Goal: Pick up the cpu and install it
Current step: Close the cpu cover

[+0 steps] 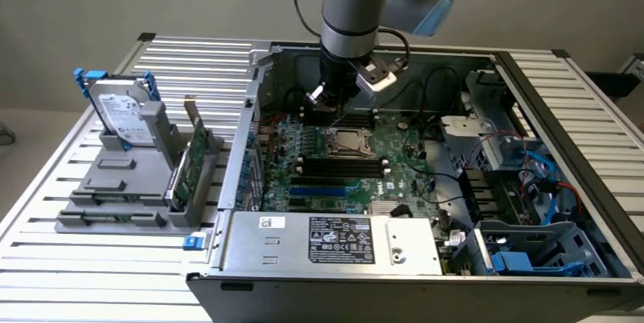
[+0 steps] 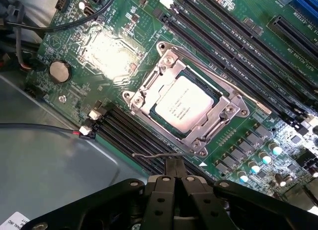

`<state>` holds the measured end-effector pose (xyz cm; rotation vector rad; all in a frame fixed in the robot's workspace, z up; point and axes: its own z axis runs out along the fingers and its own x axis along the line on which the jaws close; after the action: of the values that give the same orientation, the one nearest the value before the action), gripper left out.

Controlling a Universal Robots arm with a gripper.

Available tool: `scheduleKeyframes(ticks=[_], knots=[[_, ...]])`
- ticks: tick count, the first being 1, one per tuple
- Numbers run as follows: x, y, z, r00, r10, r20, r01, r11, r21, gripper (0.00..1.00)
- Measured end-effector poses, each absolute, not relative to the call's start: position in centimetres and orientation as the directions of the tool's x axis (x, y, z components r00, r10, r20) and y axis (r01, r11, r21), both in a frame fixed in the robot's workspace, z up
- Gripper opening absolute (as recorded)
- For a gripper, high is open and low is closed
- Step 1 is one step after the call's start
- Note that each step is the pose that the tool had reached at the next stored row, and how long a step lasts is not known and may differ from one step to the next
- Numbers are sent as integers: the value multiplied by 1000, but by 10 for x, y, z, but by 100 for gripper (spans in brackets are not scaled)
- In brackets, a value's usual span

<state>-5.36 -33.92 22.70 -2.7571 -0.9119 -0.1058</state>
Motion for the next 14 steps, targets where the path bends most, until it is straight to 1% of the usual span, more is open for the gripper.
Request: scheduleKeyframes(ticks=[14], knots=[[-48, -338, 222, 794, 591, 141, 608, -769, -199, 11]])
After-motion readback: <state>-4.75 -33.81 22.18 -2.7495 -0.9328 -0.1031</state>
